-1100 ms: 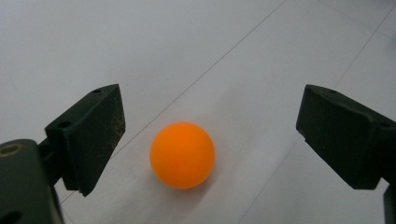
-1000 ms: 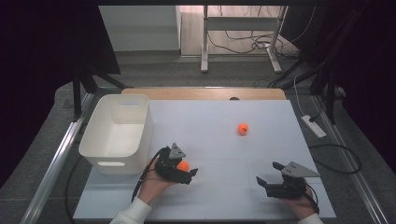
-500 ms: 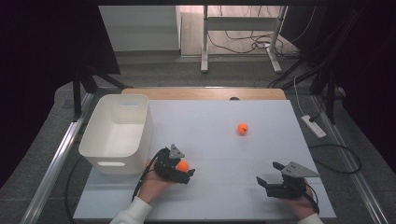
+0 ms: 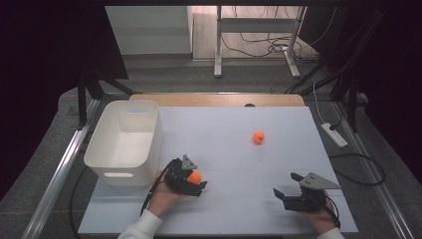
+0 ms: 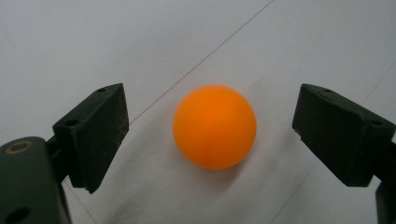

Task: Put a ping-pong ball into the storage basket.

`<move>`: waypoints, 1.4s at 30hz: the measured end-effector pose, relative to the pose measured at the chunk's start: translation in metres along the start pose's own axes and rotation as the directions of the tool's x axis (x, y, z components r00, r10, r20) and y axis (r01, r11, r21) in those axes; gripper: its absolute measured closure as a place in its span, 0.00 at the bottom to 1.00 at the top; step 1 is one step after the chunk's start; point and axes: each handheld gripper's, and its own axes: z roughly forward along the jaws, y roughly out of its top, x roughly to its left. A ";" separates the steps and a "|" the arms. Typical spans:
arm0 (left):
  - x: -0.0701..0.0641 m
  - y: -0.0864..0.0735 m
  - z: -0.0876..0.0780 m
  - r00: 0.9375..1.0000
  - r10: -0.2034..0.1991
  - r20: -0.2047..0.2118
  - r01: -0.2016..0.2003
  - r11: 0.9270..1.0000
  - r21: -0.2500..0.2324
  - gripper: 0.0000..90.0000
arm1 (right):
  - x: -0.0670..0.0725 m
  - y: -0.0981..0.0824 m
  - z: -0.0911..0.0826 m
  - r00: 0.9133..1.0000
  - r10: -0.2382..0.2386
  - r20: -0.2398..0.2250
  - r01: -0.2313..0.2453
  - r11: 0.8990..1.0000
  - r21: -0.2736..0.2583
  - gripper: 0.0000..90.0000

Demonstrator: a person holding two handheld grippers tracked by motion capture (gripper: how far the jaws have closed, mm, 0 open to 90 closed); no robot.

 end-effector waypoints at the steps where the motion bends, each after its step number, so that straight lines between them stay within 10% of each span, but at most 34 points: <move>1: 0.000 0.000 0.000 1.000 -0.001 -0.001 0.001 1.000 0.001 0.14 | 0.000 0.000 0.000 1.000 0.000 0.000 0.000 1.000 0.000 0.14; 26: 0.000 -0.006 0.001 0.999 0.030 0.031 -0.030 0.999 0.017 0.55 | 0.000 0.000 0.000 1.000 -0.002 0.002 0.002 1.000 0.001 0.14; 42: 0.000 -0.007 -0.009 0.999 0.034 0.009 -0.033 0.998 -0.055 0.56 | 0.000 0.000 0.000 1.000 -0.004 0.004 0.004 1.000 0.000 0.14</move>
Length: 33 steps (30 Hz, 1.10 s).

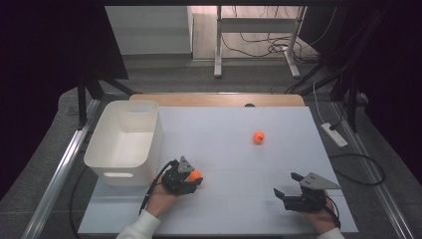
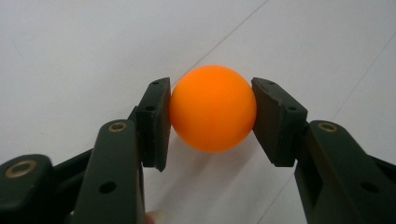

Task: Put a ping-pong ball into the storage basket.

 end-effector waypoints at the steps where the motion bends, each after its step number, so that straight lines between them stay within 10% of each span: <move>1: 0.000 0.000 -0.001 1.000 0.000 -0.001 0.000 1.000 -0.003 0.56 | 0.000 0.000 0.000 1.000 0.000 0.000 0.000 1.000 0.000 0.14; 33: -0.003 0.005 -0.034 1.000 0.002 0.024 0.002 0.983 -0.182 0.56 | 0.001 0.001 -0.001 1.000 -0.006 0.009 0.006 1.000 -0.002 0.14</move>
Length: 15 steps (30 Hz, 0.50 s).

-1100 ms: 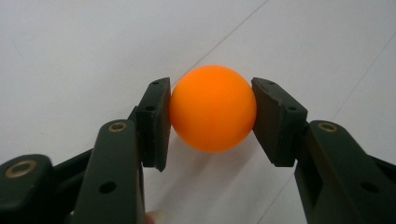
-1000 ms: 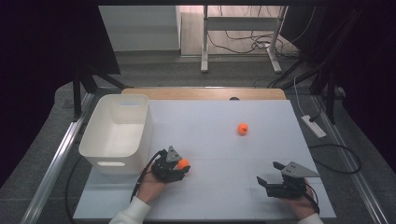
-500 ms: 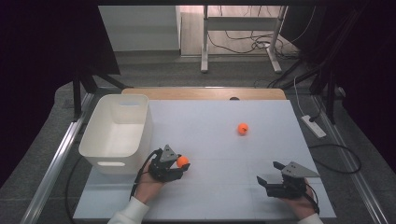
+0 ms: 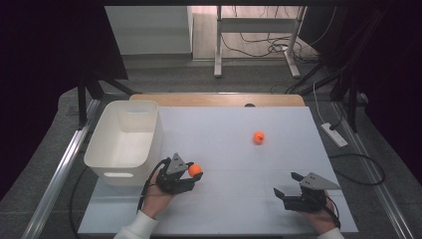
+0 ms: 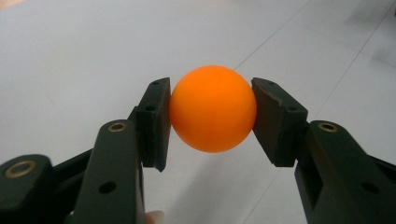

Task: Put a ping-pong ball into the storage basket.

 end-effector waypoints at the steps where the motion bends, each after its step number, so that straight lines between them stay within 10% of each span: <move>1: 0.000 0.001 -0.002 1.000 0.002 0.001 -0.002 1.000 -0.008 0.56 | 0.000 0.000 0.000 1.000 0.000 0.000 0.000 1.000 0.000 0.14; 15: -0.003 0.008 -0.018 1.000 -0.005 0.024 0.007 0.995 -0.097 0.56 | 0.000 0.000 0.000 1.000 -0.007 0.005 0.007 1.000 0.000 0.14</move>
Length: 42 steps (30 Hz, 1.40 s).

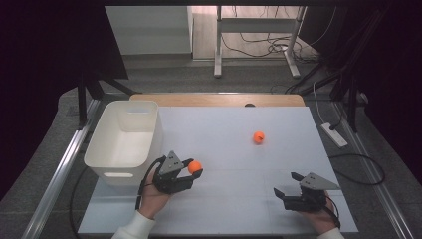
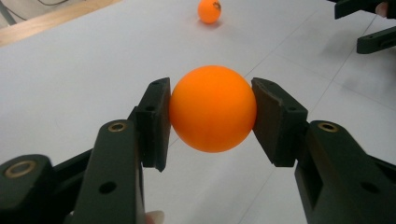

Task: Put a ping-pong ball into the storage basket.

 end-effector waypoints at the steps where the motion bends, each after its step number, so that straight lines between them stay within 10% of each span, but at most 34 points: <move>1: -0.001 0.001 -0.001 1.000 0.002 -0.001 -0.002 1.000 -0.004 0.56 | 0.000 0.000 0.000 1.000 0.000 0.001 0.000 1.000 0.000 0.14; 42: -0.004 0.021 -0.040 0.999 -0.019 -0.026 0.014 0.982 -0.190 0.56 | -0.001 0.001 0.003 1.000 0.007 -0.013 -0.007 1.000 0.002 0.15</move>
